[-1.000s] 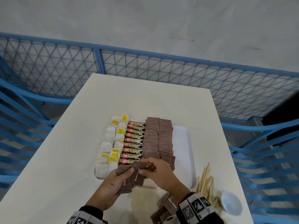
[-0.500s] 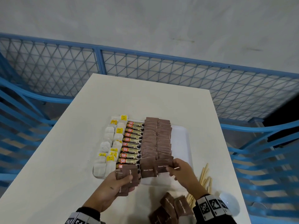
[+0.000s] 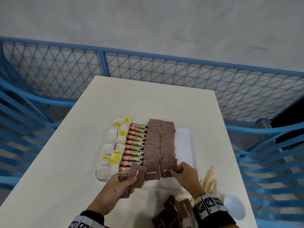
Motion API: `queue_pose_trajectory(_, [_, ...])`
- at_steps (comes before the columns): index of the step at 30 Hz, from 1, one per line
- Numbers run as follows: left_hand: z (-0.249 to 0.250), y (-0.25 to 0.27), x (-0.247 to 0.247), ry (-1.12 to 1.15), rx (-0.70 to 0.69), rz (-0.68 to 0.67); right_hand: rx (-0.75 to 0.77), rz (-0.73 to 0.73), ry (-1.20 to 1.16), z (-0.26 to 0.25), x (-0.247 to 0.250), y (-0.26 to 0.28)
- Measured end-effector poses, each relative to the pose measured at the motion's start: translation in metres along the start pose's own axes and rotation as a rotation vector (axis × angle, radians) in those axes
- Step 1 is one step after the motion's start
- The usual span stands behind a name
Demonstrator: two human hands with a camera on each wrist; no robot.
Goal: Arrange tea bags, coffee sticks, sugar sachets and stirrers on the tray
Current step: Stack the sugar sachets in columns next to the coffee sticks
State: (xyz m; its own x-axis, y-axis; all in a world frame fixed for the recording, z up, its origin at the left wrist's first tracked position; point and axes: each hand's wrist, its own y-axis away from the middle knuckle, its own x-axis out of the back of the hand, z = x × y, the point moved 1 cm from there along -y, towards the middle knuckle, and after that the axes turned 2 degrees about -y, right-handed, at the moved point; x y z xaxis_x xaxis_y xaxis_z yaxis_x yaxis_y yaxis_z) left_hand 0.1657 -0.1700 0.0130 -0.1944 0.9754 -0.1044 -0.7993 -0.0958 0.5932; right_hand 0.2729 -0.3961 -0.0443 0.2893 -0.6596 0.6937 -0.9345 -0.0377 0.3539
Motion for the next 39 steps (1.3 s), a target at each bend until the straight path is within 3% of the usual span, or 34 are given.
queue_pose_trajectory(5, [0.003, 0.001, -0.002, -0.044, 0.007, -0.048, 0.143, 0.126, 0.051, -0.005, 0.000, 0.007])
queue_pose_trajectory(7, [0.005, 0.001, -0.003, -0.074, 0.010, -0.067, 0.228, 0.122, -0.041, -0.018, 0.001, 0.014])
queue_pose_trajectory(9, [0.005, 0.001, -0.004, -0.114, 0.008, -0.088, 0.297, 0.018, -0.160, -0.036, 0.002, 0.024])
queue_pose_trajectory(13, [0.006, 0.002, -0.004, -0.150, 0.003, -0.128, 0.369, -0.327, -0.354, -0.064, 0.003, 0.041])
queue_pose_trajectory(16, [0.007, 0.001, -0.004, -0.132, -0.003, -0.143, 0.435, -0.451, -0.275, -0.065, -0.002, 0.042])
queue_pose_trajectory(18, [0.007, -0.001, -0.006, -0.097, -0.004, -0.129, 0.416, -0.451, -0.232, -0.062, -0.003, 0.040])
queue_pose_trajectory(21, [0.006, -0.004, -0.006, 0.076, 0.043, -0.104, 0.330, -0.456, -0.351, -0.054, 0.001, 0.037])
queue_pose_trajectory(24, [0.011, -0.004, -0.003, 0.297, 0.118, -0.169, 0.210, -0.403, -0.458, -0.042, 0.010, 0.033])
queue_pose_trajectory(28, [0.014, -0.006, 0.000, 0.439, 0.114, -0.204, 0.116, -0.309, -0.534, -0.026, 0.020, 0.031])
queue_pose_trajectory(33, [0.013, -0.010, 0.000, 0.383, 0.091, -0.271, 0.048, -0.189, -0.555, -0.011, 0.029, 0.029])
queue_pose_trajectory(39, [0.018, -0.026, -0.007, 0.086, -0.016, -0.236, 0.035, -0.073, -0.503, -0.002, 0.032, 0.025])
